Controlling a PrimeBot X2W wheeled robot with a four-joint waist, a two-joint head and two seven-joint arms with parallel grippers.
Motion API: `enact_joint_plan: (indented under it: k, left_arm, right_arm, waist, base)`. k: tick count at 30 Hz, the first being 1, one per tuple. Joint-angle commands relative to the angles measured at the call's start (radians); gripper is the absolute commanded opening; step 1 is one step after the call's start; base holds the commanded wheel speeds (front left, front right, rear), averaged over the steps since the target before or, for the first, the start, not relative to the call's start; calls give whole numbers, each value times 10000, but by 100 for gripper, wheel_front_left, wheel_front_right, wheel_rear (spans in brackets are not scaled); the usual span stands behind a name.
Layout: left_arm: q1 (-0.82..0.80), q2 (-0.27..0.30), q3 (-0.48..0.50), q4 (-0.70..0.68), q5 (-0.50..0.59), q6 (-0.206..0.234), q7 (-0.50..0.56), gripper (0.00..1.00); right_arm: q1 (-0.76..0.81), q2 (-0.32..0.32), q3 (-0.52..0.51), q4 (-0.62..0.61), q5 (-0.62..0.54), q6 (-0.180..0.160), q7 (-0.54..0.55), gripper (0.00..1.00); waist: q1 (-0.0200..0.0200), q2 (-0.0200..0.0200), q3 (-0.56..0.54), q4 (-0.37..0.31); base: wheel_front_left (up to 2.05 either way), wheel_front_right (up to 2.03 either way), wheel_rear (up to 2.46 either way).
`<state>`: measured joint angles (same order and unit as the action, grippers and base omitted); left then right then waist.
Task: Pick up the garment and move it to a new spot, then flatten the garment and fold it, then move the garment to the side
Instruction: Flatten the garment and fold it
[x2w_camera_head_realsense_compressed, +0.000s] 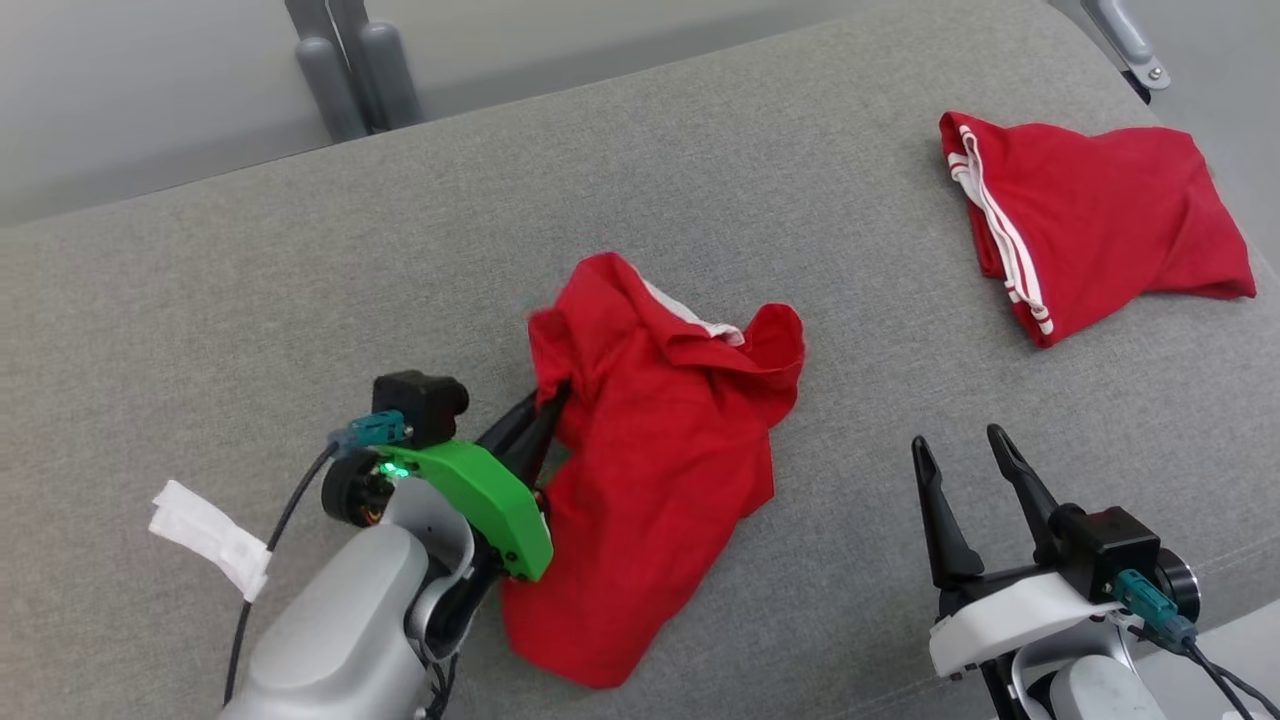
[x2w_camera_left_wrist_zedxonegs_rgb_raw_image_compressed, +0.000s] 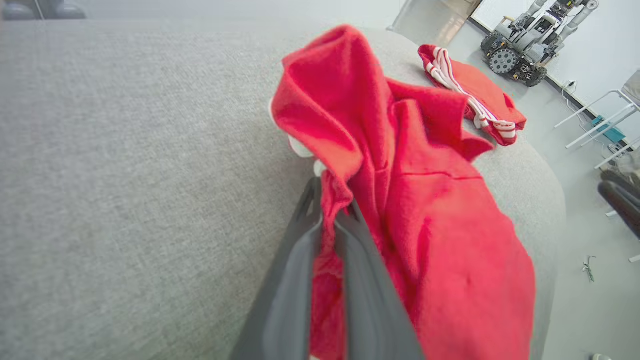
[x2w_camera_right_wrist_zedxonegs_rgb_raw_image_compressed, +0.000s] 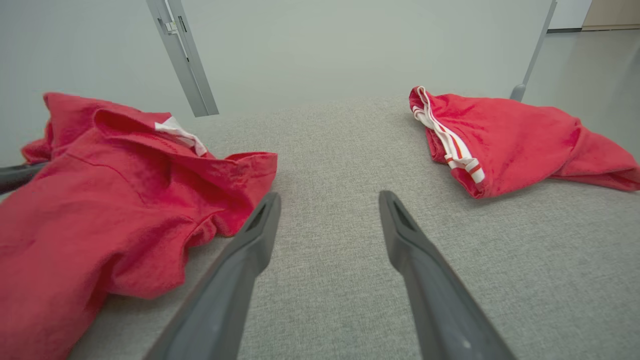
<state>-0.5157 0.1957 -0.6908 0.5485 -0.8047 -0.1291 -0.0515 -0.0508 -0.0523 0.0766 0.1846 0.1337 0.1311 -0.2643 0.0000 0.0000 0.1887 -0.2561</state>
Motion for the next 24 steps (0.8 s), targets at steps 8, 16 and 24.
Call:
enact_joint_plan:
  k: [8, 16, 24]
  left_arm:
    - [-896, 839, 196, -2007, 923, 706, -271, 0]
    - [-1135, 1304, 196, -4110, 1323, 1490, 378, 0]
    - [-1982, 1650, 481, -4326, 1777, 1839, 499, 0]
  right_arm:
    - [316, -1, -144, -23, 12, -5, 4, 100]
    - [374, -92, -181, -49, 25, -5, 4, 100]
    - [422, -147, -165, -11, 38, -5, 4, 100]
  waist:
    - [0, 0, -483, 499]
    - [0, 0, -603, 709]
    - [0, 0, -771, 763]
  base:
    - [0, 0, 0]
    - [0, 0, 0]
    - [0, 0, 0]
